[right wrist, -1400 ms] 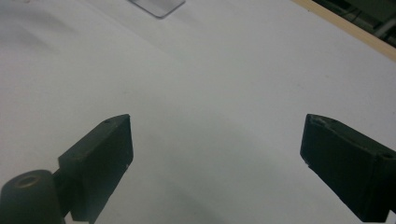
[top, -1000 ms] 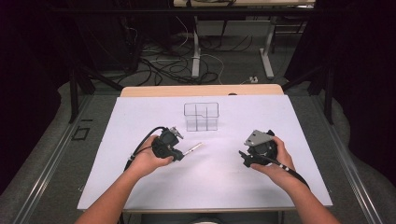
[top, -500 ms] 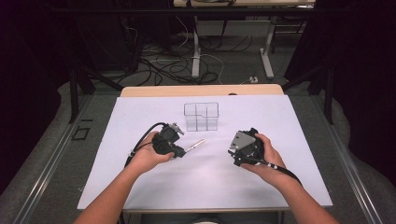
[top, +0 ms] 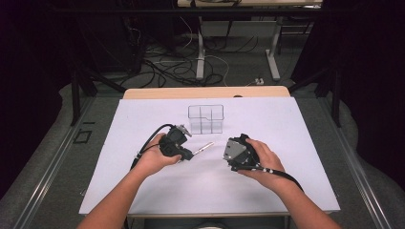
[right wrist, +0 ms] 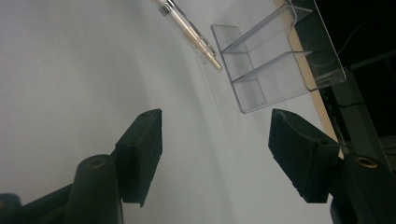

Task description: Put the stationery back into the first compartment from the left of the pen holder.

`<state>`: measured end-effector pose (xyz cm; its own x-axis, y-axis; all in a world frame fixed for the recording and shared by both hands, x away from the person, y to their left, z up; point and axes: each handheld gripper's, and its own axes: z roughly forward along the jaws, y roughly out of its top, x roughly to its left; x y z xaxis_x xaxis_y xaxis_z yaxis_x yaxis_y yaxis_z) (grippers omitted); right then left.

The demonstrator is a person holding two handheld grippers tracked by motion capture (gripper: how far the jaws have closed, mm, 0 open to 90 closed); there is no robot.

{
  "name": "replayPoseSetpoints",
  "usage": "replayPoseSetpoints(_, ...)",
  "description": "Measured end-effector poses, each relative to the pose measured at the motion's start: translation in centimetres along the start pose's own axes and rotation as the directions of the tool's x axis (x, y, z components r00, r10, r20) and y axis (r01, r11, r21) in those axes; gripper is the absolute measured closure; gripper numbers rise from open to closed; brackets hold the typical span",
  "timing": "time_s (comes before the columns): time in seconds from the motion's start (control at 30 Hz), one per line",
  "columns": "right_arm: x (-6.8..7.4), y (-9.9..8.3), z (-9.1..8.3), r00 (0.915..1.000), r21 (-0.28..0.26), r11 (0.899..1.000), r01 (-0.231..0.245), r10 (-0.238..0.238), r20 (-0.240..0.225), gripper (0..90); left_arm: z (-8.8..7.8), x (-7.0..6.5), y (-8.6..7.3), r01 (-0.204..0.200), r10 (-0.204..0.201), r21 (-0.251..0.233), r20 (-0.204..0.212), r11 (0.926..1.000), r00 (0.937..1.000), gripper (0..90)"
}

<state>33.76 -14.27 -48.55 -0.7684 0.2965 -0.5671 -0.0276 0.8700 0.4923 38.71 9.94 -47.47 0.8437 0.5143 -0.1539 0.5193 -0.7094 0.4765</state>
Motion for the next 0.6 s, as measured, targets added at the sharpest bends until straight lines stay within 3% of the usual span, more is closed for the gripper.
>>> replayPoseSetpoints(0.1,0.3,0.2,0.2,0.9962,0.001,0.996,0.085,-0.085,0.020,34.8,0.0,0.0,0.2,-0.014,0.014,0.003,0.004,0.9999,0.9999,79.7)
replayPoseSetpoints(0.37,1.3,0.3,0.8,0.9884,-0.026,0.988,0.150,-0.150,0.027,34.8,0.3,-0.3,0.5,0.005,-0.005,-0.001,0.023,1.0000,0.9997,79.7)
replayPoseSetpoints(0.47,1.6,0.3,0.8,0.9773,-0.024,0.977,0.211,-0.210,0.028,36.6,0.4,-0.3,0.7,-0.011,0.010,0.004,0.023,0.9999,0.9997,79.7)
replayPoseSetpoints(0.53,1.8,0.3,0.8,0.9727,-0.023,0.973,0.231,-0.231,0.025,38.7,0.5,-0.5,0.8,0.001,-0.001,0.002,0.030,1.0000,0.9995,79.7)
replayPoseSetpoints(0.6,2.0,0.2,0.9,0.9712,-0.049,0.970,0.238,-0.237,0.026,41.3,0.5,-0.5,0.9,-0.012,0.012,0.000,0.031,0.9999,0.9994,79.7)
